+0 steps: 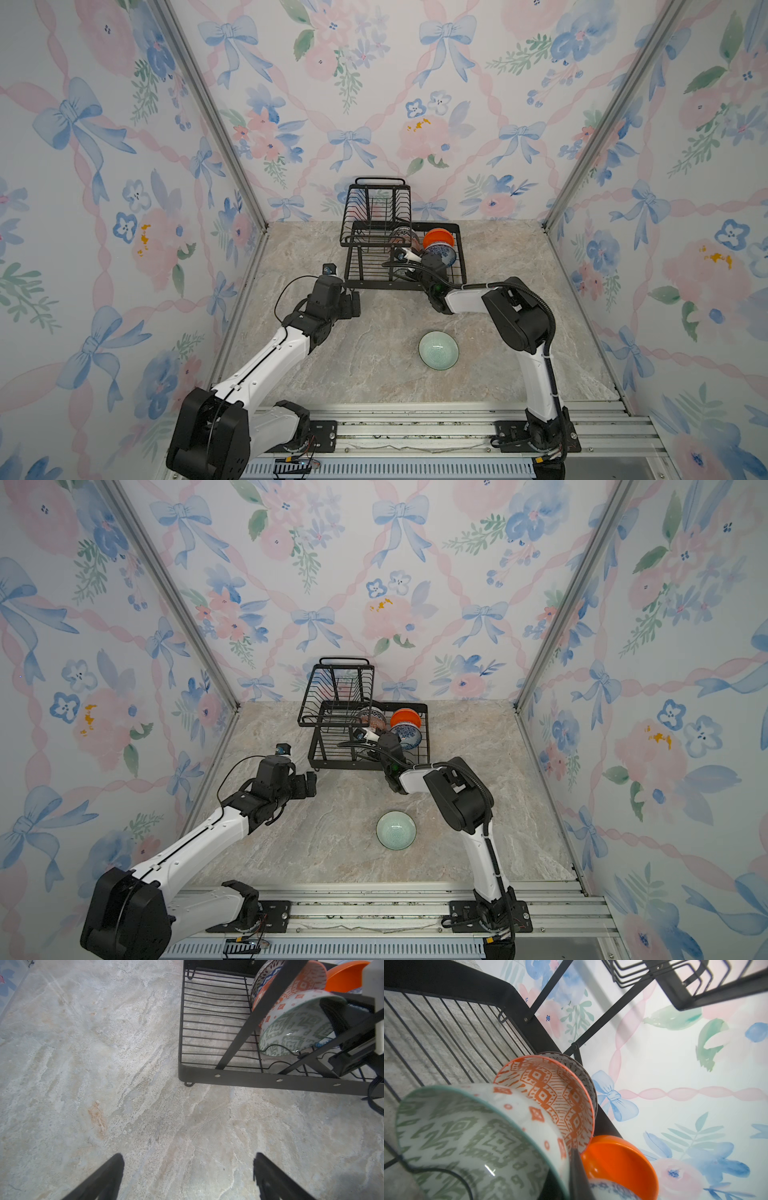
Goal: Load bowls into a dish rack
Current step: Place the bowl in the dish rack.
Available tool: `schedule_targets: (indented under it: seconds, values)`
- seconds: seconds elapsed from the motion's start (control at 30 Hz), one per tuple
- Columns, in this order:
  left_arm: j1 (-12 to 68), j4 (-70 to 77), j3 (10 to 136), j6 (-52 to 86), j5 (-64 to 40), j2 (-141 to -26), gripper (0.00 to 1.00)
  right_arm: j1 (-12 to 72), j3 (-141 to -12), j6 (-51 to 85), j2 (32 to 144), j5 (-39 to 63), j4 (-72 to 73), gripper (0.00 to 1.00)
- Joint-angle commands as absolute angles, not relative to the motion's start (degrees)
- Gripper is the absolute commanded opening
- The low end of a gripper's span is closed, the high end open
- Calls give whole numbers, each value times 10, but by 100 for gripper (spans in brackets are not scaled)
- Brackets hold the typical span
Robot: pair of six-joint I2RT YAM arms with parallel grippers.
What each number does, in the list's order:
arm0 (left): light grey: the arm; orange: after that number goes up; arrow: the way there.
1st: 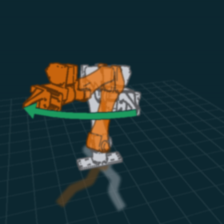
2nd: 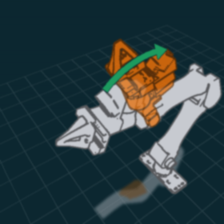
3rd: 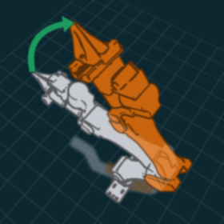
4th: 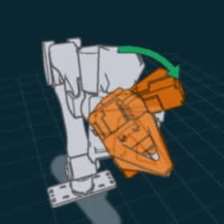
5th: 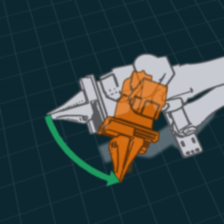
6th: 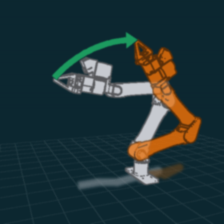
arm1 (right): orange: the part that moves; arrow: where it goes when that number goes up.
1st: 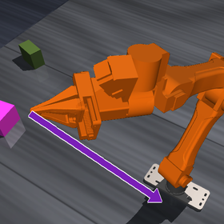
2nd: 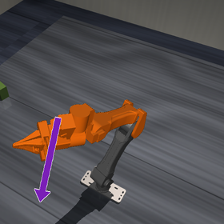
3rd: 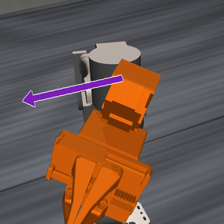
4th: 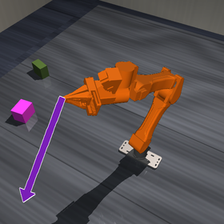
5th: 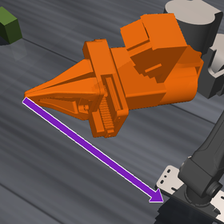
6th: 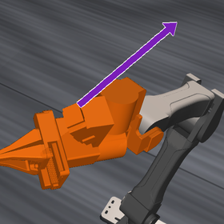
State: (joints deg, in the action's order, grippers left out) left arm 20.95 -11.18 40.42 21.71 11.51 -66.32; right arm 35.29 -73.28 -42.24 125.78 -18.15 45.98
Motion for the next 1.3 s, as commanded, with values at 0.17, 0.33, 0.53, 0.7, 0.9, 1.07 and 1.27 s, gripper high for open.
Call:
schedule_targets:
  seconds: [0.17,0.33,0.53,0.7,0.9,1.07,1.27]
  values:
    - [204,-110,385,225,115,-639,98,350,-735,-389,1211,-144,379,0]
    - [203,-110,381,225,115,-634,98,341,-740,-352,1192,-121,334,0]
    - [202,-110,381,225,115,-634,98,338,-741,-346,1185,-121,325,0]
    - [202,-110,380,226,113,-631,98,339,-750,-343,1189,-128,316,0]
    - [202,-110,380,226,112,-630,98,339,-765,-326,1190,-135,277,0]
    - [202,-110,382,227,111,-634,98,340,-760,-316,1188,-138,267,0]
    - [202,-110,382,227,110,-635,98,341,-753,-314,1187,-140,267,12]
